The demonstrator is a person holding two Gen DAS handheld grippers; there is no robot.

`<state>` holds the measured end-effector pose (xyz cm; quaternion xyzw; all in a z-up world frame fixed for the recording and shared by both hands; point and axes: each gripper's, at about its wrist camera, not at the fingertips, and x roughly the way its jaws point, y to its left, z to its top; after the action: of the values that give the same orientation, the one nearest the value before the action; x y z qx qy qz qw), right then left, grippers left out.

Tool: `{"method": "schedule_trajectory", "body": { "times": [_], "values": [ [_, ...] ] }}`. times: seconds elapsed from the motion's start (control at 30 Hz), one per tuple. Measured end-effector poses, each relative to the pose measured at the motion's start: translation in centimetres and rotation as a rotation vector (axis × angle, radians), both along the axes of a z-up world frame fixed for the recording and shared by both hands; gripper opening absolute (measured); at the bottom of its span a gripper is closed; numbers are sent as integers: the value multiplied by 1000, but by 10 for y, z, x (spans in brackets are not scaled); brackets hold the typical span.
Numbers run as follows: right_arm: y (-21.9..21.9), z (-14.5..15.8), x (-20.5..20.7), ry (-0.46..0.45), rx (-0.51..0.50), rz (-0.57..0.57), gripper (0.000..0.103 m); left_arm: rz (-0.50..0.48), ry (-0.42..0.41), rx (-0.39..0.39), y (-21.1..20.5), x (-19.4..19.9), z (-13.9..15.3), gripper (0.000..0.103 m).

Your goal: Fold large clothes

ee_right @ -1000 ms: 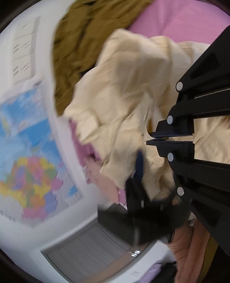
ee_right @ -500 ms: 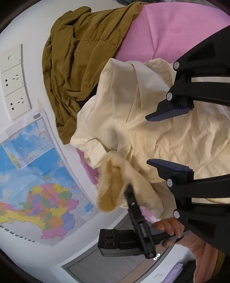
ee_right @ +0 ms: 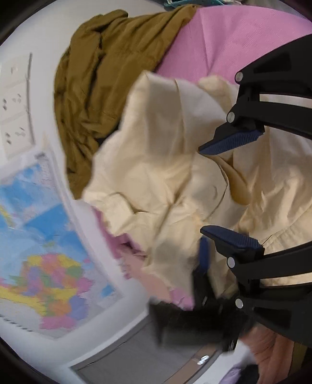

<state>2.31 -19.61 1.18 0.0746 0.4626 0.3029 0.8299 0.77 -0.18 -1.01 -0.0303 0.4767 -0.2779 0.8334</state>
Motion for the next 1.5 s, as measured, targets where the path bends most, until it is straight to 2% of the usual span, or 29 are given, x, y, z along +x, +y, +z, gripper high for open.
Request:
{"method": "schedule_trajectory", "body": {
  "times": [0.03,0.1,0.17,0.27,0.33,0.37,0.43,0.47,0.5,0.53,0.6,0.7,0.87,0.93,1.1,1.17,1.33,1.37,1.4,1.43,1.47,1.5],
  "values": [
    [8,-8,2,15,-38,18,57,-5,-10,3,3,-4,2,87],
    [22,-22,3,9,-141,47,31,11,-37,5,14,-15,9,87],
    [31,-32,3,-19,-229,57,16,26,-59,1,28,-24,15,87],
    [38,-35,-2,-77,-312,61,16,74,-101,27,60,-41,23,87],
    [37,-35,-4,-70,-327,60,18,112,-112,35,83,-52,27,87],
    [32,-31,-7,-64,-303,56,21,127,-121,32,95,-58,30,87],
    [17,-18,-15,-67,-228,42,37,180,-144,29,127,-74,37,87],
    [4,-8,-22,-74,-173,29,51,199,-150,25,139,-79,38,87],
    [-7,-1,-28,-78,-133,17,57,232,-158,13,158,-90,42,87],
    [-23,6,-37,-79,-79,7,58,262,-161,-3,174,-98,43,89],
    [-52,12,-55,-56,-2,-27,70,322,-158,-28,206,-115,43,91],
    [-84,2,-81,1,38,-67,78,401,-116,-37,242,-134,30,93],
    [-104,-28,-118,115,128,-76,80,405,51,-145,264,-154,-18,93],
    [-102,-36,-128,142,161,-55,82,379,83,-181,263,-159,-29,93],
    [-97,-45,-142,169,187,-15,86,302,94,-277,249,-172,-37,97],
    [-95,-48,-148,186,231,18,87,271,94,-293,239,-174,-38,97],
    [-71,-50,-155,159,263,81,88,216,95,-332,216,-176,-41,97],
    [-67,-50,-154,161,264,92,84,209,98,-337,211,-175,-42,97],
    [-63,-50,-154,165,269,104,72,205,94,-329,207,-176,-42,97],
    [-59,-52,-154,177,266,101,65,209,89,-315,202,-176,-42,95],
    [-59,-53,-152,188,272,87,47,216,82,-292,198,-176,-41,75],
    [-61,-55,-150,204,298,77,34,231,78,-271,199,-176,-41,60]
  ]
}}
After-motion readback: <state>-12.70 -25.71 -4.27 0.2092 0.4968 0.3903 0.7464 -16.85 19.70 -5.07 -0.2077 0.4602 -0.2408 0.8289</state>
